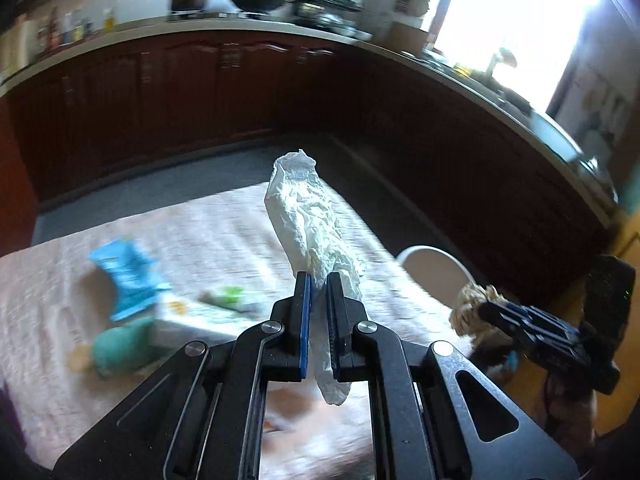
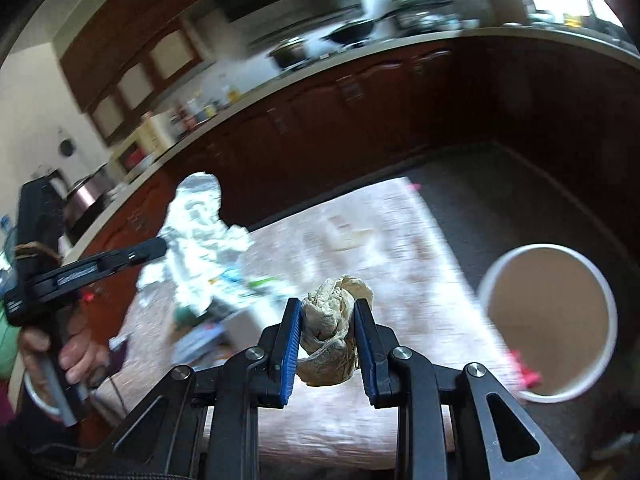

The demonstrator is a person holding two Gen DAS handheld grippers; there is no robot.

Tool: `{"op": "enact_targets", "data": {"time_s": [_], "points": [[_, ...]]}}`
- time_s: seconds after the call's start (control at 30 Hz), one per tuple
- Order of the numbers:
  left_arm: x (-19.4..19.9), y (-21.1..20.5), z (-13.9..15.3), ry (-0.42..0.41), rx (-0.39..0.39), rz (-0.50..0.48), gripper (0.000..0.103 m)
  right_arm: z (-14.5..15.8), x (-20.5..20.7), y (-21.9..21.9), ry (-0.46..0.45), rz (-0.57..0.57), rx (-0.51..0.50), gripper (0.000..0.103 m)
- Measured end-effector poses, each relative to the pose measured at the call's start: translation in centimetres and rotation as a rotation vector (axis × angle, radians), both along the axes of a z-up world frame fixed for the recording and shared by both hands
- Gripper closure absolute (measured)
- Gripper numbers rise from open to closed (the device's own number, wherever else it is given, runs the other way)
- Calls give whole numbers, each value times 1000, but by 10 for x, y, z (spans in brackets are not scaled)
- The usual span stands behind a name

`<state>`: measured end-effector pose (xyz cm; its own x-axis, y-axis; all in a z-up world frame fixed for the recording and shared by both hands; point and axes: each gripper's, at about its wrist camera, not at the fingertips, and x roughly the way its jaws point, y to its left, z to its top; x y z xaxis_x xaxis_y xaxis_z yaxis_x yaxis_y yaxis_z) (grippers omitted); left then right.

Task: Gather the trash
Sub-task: 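Carry both held tissues over the white bucket and open both tools, then move both open tools back over the trash on the table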

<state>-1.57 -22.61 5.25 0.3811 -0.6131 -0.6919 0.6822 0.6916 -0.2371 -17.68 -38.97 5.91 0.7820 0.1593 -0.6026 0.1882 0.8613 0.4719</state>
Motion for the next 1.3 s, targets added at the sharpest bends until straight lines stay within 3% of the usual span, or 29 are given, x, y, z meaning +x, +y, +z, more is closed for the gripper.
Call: {"op": "enact_targets", "data": {"time_s": [0.33, 0.7, 0.87, 0.93, 1.0, 1.3], "points": [[-36, -115, -19, 29, 37, -166, 98, -27, -41, -103, 99, -245, -13, 78], [-63, -213, -63, 82, 82, -259, 98, -62, -53, -156, 197, -348, 0, 78], [-66, -231, -77, 106, 80, -272, 91, -68, -53, -168, 221, -388, -8, 78], [-65, -233, -83, 133, 81, -270, 67, -71, -48, -171, 241, -402, -12, 63], [-62, -229, -89, 158, 67, -254, 57, -72, -45, -173, 251, -427, -24, 54], [-59, -206, -80, 87, 136, -186, 57, -82, -53, -173, 264, -426, -2, 54]]}}
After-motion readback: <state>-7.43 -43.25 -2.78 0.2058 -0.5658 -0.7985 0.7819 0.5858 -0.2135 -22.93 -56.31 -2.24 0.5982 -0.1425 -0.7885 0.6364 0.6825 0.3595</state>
